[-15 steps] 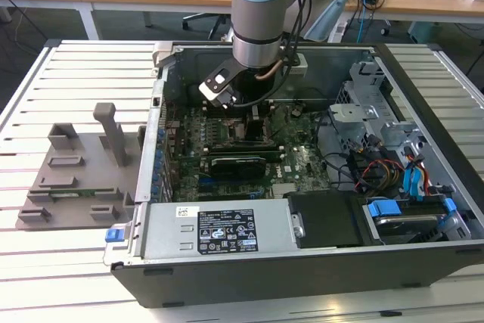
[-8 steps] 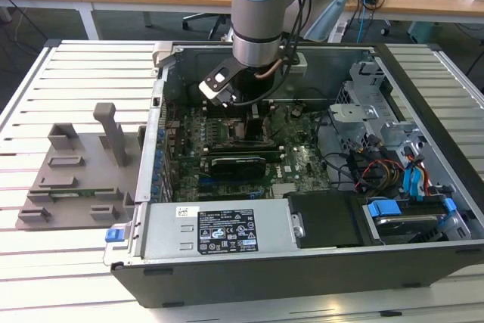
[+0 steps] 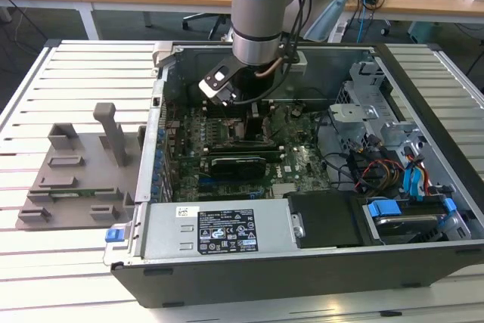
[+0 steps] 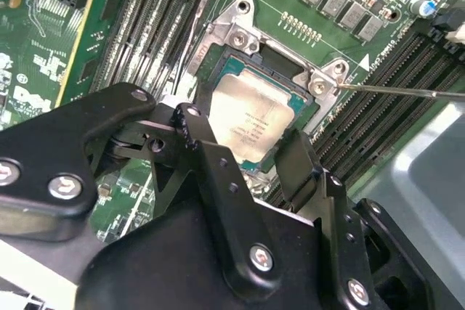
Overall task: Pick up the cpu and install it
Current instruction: 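Place the cpu into insertion slot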
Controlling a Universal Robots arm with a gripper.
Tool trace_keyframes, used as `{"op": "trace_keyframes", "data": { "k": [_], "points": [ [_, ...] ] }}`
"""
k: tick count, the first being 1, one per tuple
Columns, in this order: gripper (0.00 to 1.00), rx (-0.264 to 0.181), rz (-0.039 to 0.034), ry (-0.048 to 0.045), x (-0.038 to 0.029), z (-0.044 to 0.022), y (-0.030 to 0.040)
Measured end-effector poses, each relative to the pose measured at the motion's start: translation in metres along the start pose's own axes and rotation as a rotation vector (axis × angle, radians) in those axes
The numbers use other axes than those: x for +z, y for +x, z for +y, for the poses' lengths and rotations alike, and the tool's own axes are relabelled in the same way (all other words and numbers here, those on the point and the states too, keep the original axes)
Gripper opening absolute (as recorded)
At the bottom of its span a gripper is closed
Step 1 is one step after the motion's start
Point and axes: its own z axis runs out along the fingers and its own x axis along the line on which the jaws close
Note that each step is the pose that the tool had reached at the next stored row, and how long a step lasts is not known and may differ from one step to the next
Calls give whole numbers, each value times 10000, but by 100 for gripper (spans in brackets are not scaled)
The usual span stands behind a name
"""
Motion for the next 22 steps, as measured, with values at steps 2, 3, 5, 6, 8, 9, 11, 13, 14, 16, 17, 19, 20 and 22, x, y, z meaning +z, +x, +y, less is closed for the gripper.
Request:
{"op": "trace_keyframes", "data": {
  "k": [2,3,5,6,8,9,11,13,14,16,17,19,20,22],
  "points": [
    [62,0,-6,-1,-60,0,-1],
    [62,0,-9,0,-84,0,-1],
    [62,1,-15,1,-150,0,7],
    [62,1,-13,-1,-161,1,14],
    [54,-1,-12,-2,-165,1,16],
    [54,-1,-13,-1,-165,1,16],
    [35,0,-15,0,-166,0,14],
    [29,0,-15,0,-165,0,9],
    [23,0,-15,0,-160,-2,-2],
    [17,0,-14,-1,-147,-5,-15],
    [11,1,-14,0,-127,-6,-22],
    [11,2,-14,7,-88,-7,-27],
    [11,1,-14,9,-79,-7,-26],
    [11,0,-15,10,-61,-6,-26]
  ]
}}
